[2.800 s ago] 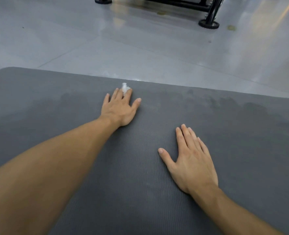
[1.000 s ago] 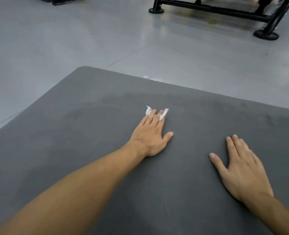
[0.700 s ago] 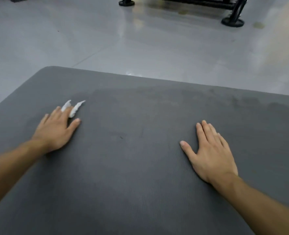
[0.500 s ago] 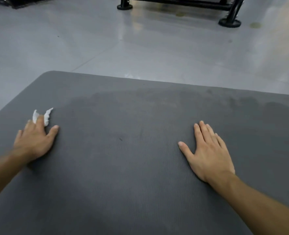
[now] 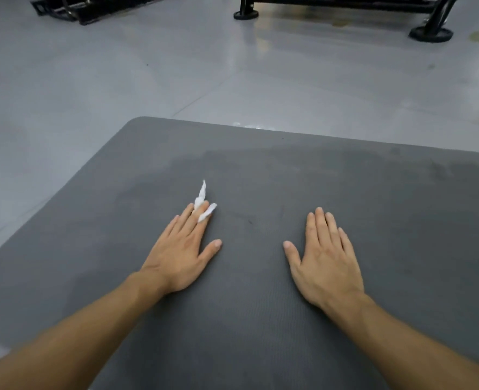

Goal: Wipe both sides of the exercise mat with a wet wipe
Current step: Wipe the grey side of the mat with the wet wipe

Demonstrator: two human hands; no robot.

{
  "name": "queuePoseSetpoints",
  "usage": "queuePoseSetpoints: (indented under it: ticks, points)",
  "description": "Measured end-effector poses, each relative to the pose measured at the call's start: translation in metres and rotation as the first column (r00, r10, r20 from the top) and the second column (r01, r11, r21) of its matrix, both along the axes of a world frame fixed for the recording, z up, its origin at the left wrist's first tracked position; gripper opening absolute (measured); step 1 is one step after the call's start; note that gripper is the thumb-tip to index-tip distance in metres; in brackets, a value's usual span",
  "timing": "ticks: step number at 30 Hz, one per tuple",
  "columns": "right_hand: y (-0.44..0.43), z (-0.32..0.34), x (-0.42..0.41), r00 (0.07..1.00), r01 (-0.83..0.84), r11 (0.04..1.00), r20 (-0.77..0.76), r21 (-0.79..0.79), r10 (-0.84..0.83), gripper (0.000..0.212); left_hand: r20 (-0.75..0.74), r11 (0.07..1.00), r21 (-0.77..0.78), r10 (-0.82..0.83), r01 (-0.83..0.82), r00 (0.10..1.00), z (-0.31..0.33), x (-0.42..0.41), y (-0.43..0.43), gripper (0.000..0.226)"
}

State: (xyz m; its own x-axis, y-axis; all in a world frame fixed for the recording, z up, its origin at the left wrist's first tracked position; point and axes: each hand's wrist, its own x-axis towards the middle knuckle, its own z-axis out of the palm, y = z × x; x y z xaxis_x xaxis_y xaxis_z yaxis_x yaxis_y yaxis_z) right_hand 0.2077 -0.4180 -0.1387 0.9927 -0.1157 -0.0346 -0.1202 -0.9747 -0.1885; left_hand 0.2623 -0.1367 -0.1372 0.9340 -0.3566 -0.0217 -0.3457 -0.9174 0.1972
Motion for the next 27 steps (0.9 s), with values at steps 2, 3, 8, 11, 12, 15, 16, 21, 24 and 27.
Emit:
queuePoseSetpoints:
  ticks: [2,3,8,11,12,15,16,21,24,27]
  points:
    - [0.027,0.004,0.002,0.994,-0.107,0.994,-0.008,0.011,0.107,0.089,-0.031,0.989,-0.016,0.147,-0.148,0.989,0.0,-0.003,0.05,0.082]
    - [0.043,0.006,0.003,0.988,-0.151,0.988,-0.01,0.027,0.151,0.09,-0.046,0.976,-0.007,0.215,-0.216,0.975,0.0,-0.005,0.076,0.084]
    - [0.141,0.006,0.013,0.938,-0.344,0.93,0.008,0.13,0.346,0.09,-0.089,0.854,0.1,0.518,-0.51,0.85,0.009,-0.023,0.191,0.075]
    - [0.189,0.008,0.012,0.907,-0.415,0.89,0.008,0.189,0.421,0.084,-0.087,0.777,0.12,0.629,-0.618,0.773,0.014,-0.03,0.235,0.076]
    - [0.198,0.008,0.01,0.902,-0.426,0.884,0.011,0.191,0.432,0.084,-0.089,0.756,0.117,0.653,-0.644,0.752,0.014,-0.027,0.243,0.077]
    - [0.205,0.005,0.006,0.906,-0.423,0.894,0.03,0.145,0.423,0.085,-0.058,0.796,0.069,0.605,-0.602,0.794,0.009,-0.005,0.231,0.079]
    - [0.205,0.005,0.005,0.908,-0.419,0.897,0.034,0.142,0.418,0.086,-0.052,0.825,0.047,0.565,-0.563,0.823,0.007,0.007,0.217,0.075]
    - [0.206,0.004,0.004,0.921,-0.389,0.905,0.081,0.173,0.38,0.079,-0.062,0.909,-0.014,0.415,-0.417,0.908,-0.001,0.059,0.108,0.067]
    - [0.206,0.002,0.004,0.939,-0.344,0.923,0.088,0.171,0.333,0.073,-0.087,0.975,-0.09,0.197,-0.205,0.976,0.001,0.062,0.068,0.062]
    - [0.207,0.001,0.005,0.947,-0.319,0.934,0.086,0.161,0.308,0.073,-0.035,0.999,-0.031,0.039,-0.04,0.999,0.003,0.036,0.095,0.071]
